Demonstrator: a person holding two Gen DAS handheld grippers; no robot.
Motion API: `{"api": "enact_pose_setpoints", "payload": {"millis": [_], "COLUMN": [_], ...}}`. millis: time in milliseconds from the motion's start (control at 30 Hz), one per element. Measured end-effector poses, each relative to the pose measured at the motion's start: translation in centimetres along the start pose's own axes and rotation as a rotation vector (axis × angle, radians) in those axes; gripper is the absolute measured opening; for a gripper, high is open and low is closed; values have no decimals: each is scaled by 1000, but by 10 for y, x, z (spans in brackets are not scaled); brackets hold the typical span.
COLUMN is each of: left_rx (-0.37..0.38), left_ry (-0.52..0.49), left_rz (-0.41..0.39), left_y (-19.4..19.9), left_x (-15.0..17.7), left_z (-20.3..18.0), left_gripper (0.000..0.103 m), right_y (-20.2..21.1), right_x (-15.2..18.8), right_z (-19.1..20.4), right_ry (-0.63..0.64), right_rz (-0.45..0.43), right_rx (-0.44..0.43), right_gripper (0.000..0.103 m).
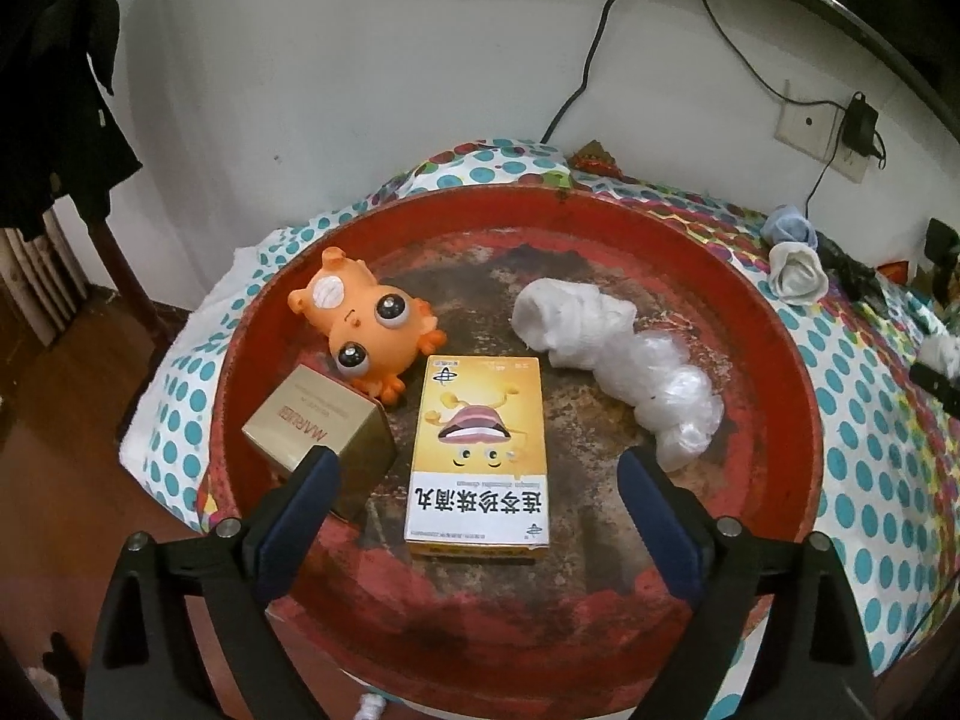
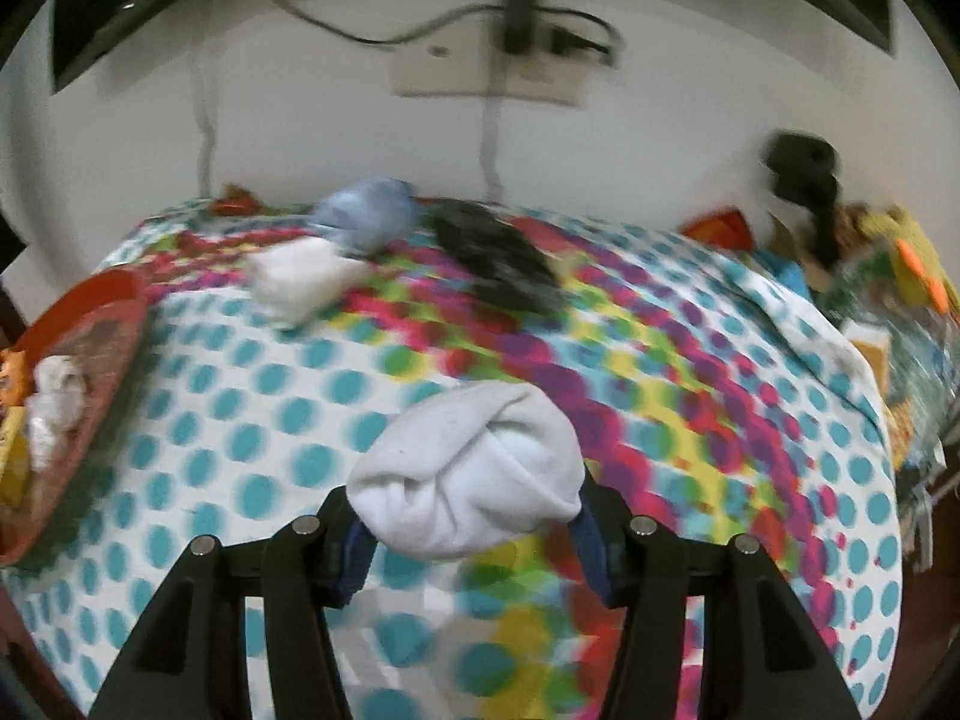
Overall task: Organize objects
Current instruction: 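Carry the white sock into the red tray and open the right gripper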
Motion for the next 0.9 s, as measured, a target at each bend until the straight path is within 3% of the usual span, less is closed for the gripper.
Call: {"api": "enact_pose_setpoints", "payload": {"millis": [467, 667, 900], "left_rx": [4, -5, -5], "left_ry": [38, 50, 60], "left_rz": [-13, -23, -31], "left_y": [3, 4, 4], "left_x": [-5, -6, -8], "left_z": [10, 14, 20], "left_gripper": [95, 95, 96], "right_y": [5, 0, -18], "right_x": [-21, -25, -29], "right_z": [121, 159, 176], "right_ry": [167, 220, 249], "right_rz": [-9, -1, 30], "right_rx": [-236, -282, -304], "right_gripper": [56, 56, 56]}}
Point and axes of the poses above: each gripper's, at about its wrist camera, not at the fingertips, and y roughly against the way its jaws point, z to its left, x to its underside, the point moved 5 cm from there along -y, roughly the way its jaws point, and after that the axes turned 6 degrees about -z, right-handed, at the moved point
